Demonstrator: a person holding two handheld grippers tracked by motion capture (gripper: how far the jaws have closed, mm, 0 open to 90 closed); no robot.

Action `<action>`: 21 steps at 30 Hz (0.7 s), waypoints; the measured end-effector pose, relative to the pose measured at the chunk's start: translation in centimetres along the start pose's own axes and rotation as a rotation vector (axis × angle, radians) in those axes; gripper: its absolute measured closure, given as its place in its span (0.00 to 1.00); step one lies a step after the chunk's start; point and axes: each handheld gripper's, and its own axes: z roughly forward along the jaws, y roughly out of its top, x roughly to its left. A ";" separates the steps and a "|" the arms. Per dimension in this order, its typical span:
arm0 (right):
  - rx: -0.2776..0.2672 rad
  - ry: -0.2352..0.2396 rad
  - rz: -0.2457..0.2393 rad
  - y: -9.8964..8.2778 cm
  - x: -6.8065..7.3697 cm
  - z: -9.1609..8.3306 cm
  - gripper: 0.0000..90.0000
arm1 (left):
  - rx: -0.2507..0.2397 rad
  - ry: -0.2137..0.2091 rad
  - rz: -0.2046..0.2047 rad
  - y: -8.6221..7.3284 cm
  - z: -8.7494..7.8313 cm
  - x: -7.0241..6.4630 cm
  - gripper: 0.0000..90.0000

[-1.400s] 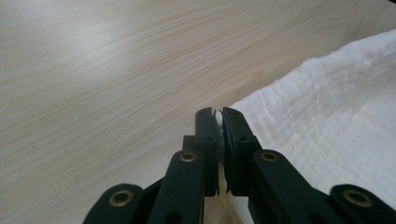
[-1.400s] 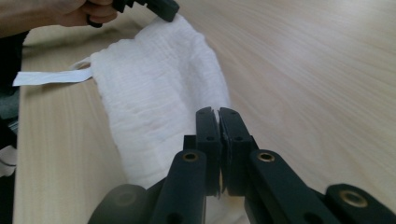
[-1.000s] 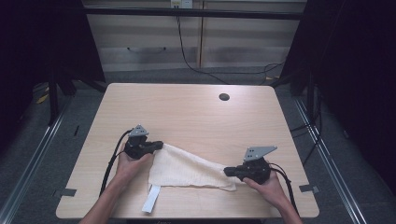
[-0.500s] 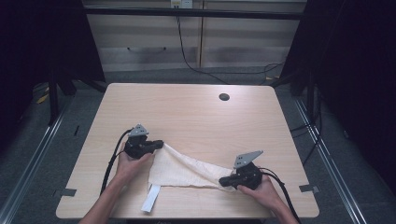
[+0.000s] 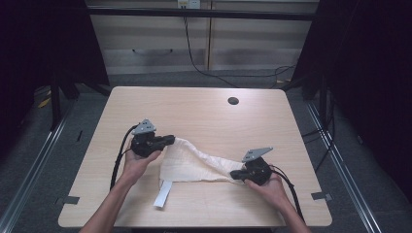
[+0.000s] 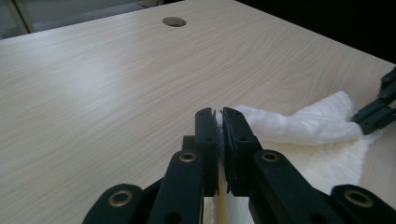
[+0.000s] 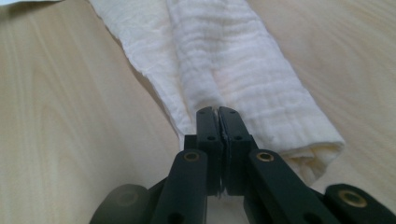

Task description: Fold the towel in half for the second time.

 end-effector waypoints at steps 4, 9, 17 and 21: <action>-0.021 -0.009 0.033 0.1 -0.9 0.2 0.98 | -0.034 -0.005 0.015 0.9 0.1 -0.5 0.95; -0.047 -0.038 0.018 -0.3 -0.5 0.1 0.98 | -0.010 -0.049 0.062 -0.1 -1.1 -1.7 0.95; -0.058 -0.035 0.039 -0.4 -0.6 0.2 0.98 | 0.052 -0.095 0.104 -2.1 -2.4 -3.4 0.95; -0.060 -0.036 0.044 -0.4 -0.5 0.2 0.98 | 0.108 -0.095 0.141 -3.0 -2.6 -4.1 0.95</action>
